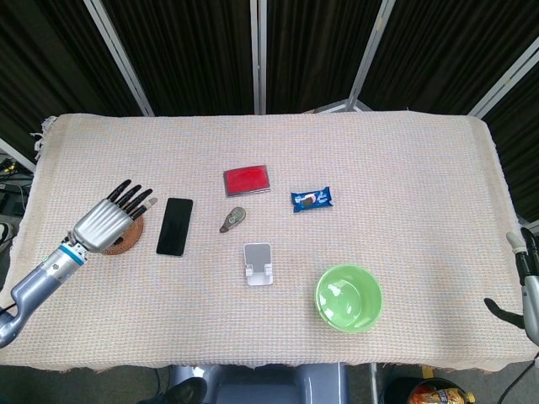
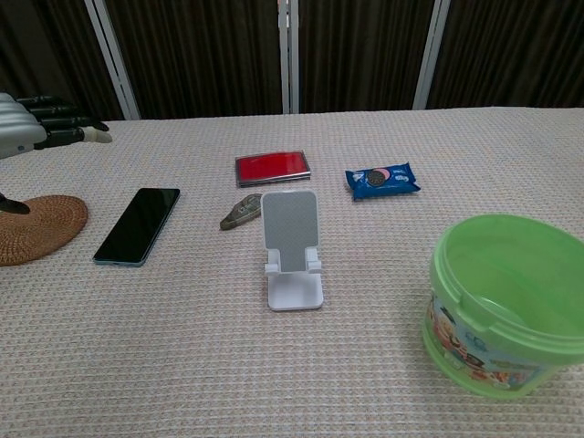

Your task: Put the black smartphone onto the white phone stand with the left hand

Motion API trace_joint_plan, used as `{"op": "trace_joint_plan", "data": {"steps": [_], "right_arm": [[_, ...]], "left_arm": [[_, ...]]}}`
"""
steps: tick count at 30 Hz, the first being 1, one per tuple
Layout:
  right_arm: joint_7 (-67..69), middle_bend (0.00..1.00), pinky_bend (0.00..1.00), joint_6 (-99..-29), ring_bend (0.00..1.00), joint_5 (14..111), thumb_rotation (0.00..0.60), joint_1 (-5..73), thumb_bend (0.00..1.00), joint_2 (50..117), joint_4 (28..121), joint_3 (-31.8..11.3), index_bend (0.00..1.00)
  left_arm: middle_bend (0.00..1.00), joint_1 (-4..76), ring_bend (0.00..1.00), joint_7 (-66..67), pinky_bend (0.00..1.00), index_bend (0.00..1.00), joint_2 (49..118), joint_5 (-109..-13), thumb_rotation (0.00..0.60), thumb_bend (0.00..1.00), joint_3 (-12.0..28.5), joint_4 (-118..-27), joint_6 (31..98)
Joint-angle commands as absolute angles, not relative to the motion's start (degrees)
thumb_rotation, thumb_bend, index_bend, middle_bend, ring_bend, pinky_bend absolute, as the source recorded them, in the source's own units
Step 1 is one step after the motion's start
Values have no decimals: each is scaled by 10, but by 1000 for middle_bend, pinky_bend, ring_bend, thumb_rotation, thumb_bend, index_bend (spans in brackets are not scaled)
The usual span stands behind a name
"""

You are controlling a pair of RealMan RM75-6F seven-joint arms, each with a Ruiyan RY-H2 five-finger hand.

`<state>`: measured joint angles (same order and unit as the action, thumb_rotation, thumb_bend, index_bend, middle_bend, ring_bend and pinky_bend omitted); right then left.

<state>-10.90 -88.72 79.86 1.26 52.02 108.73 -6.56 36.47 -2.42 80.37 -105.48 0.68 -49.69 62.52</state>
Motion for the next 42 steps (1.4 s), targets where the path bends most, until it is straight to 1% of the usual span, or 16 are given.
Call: {"op": "trace_joint_plan", "data": {"steps": [1, 4, 9, 16, 26, 28, 30, 34, 37, 42], "right_arm": [[-118, 0, 0, -884, 0, 791, 600, 15, 0, 524, 1089, -68, 0], [-123, 0, 0, -882, 0, 787, 600, 17, 0, 526, 1088, -69, 0], [-126, 0, 0, -879, 0, 782, 600, 19, 0, 528, 1087, -71, 0], [-124, 0, 0, -876, 0, 775, 600, 20, 0, 527, 1085, -73, 0], [-118, 0, 0, -874, 0, 770, 600, 21, 0, 526, 1082, -74, 0], [-117, 0, 0, -875, 0, 771, 600, 20, 0, 525, 1082, -74, 0], [-117, 0, 0, -875, 0, 771, 600, 20, 0, 525, 1083, -74, 0], [-117, 0, 0, -876, 0, 772, 600, 20, 0, 525, 1083, -74, 0], [-116, 0, 0, -876, 0, 771, 600, 20, 0, 525, 1083, -74, 0], [-115, 0, 0, -878, 0, 772, 600, 19, 0, 524, 1084, -74, 0]], "left_arm": [[0, 411, 0, -86, 0, 0, 877, -1111, 600, 0, -40, -375, 623], [0, 418, 0, -106, 0, 1, 911, -1121, 600, 0, -57, -320, 629], [0, 425, 0, -121, 16, 6, 955, -1125, 600, 0, -67, -258, 652], [0, 447, 0, -123, 21, 21, 996, -1138, 600, 0, -92, -192, 654], [0, 464, 0, -123, 31, 58, 1017, -1138, 600, 0, -114, -163, 639], [0, 465, 0, -123, 38, 83, 1019, -1136, 600, 0, -117, -161, 636], [0, 465, 10, -122, 49, 130, 1022, -1136, 600, 0, -122, -159, 633], [12, 467, 76, -124, 85, 212, 1028, -1132, 600, 0, -127, -157, 632], [32, 468, 97, -127, 103, 241, 1030, -1128, 600, 0, -129, -156, 633], [33, 472, 97, -138, 103, 246, 1032, -1118, 600, 0, -126, -162, 645]]}}
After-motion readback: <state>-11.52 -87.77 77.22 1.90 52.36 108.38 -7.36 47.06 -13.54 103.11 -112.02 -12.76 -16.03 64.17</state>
